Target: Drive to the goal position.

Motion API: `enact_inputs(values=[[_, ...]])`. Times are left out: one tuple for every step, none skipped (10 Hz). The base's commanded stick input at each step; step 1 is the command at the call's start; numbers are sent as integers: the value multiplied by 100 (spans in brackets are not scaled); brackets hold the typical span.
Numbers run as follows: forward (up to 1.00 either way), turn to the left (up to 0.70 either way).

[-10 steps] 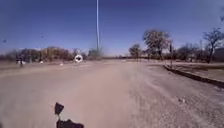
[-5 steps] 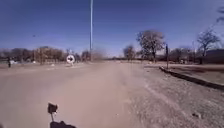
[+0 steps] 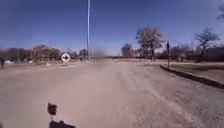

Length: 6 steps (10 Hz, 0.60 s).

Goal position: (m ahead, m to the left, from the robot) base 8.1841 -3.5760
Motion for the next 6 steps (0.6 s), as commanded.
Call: enact_inputs(values=[[100, 0], [100, 0], [100, 0], [100, 0], [100, 0], [100, 0]])
